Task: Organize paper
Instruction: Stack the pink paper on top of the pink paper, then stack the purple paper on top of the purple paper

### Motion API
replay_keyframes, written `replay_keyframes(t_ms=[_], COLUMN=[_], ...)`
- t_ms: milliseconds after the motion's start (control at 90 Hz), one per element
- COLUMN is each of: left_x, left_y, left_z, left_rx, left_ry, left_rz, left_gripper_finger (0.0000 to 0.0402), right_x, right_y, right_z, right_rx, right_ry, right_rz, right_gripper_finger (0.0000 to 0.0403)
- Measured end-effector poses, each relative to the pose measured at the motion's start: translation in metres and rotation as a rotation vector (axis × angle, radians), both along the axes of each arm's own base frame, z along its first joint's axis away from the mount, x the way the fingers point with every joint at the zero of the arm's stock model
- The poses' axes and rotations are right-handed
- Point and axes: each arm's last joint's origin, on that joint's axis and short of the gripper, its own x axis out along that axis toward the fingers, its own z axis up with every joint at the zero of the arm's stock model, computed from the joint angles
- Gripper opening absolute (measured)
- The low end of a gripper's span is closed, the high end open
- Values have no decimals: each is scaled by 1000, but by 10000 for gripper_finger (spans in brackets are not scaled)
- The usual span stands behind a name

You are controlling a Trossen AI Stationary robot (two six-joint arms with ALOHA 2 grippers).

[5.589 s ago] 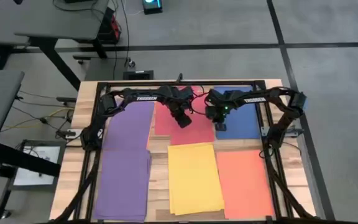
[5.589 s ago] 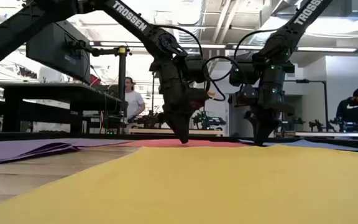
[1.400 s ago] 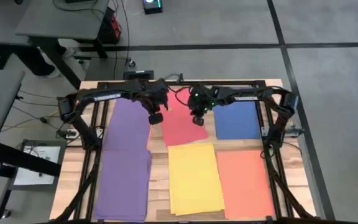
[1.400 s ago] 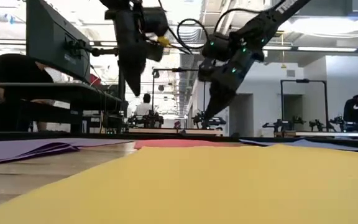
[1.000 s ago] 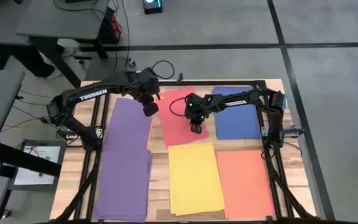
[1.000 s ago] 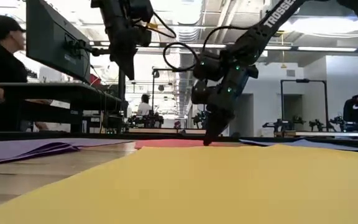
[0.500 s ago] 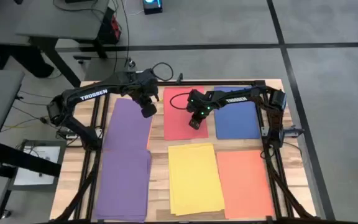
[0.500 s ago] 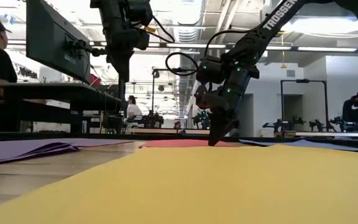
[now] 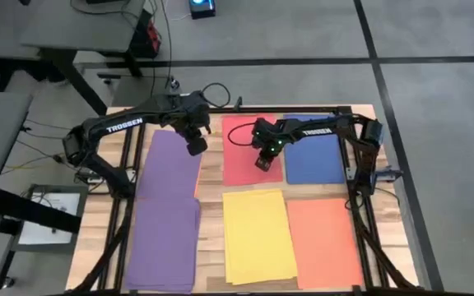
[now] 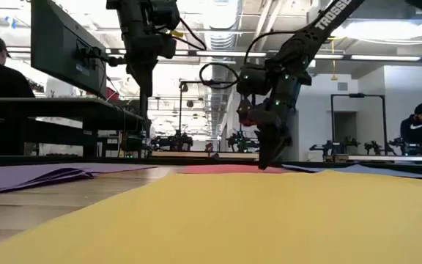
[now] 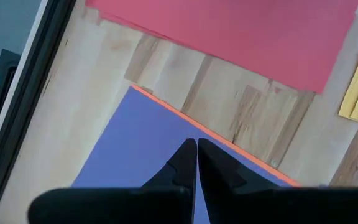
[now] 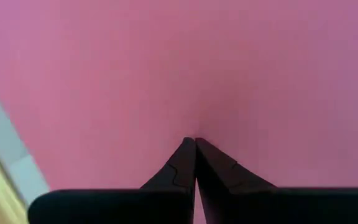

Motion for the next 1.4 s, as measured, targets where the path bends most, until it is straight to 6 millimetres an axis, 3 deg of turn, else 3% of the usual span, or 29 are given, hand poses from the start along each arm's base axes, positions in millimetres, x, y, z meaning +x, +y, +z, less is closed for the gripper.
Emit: replay_keyframes(t_ms=[300, 478, 733, 922, 1167, 1400], left_x=[1, 1, -9, -11, -3, -3], left_y=[1, -2, -13, -46, -89, -98], left_z=[1, 0, -5, -14, -29, -74], left_rx=[-14, -149, -300, -427, -347, -401], left_ry=[-25, -77, 32, 182, 262, 155], left_rz=[55, 144, 260, 264, 168, 531], left_gripper_finger=[0, 3, 80, 118, 120, 121], right_x=[-8, -18, -37, -47, -48, -42], right_y=[5, 6, 2, 8, 22, 56], right_z=[40, 64, 100, 121, 127, 113], right_rx=[-24, 1, 22, -4, -4, 92], right_ry=[-104, -161, -274, -340, -343, -247], right_rz=[-14, -100, -186, -137, -85, -207], right_gripper_finger=[0, 0, 12, 54, 97, 98])
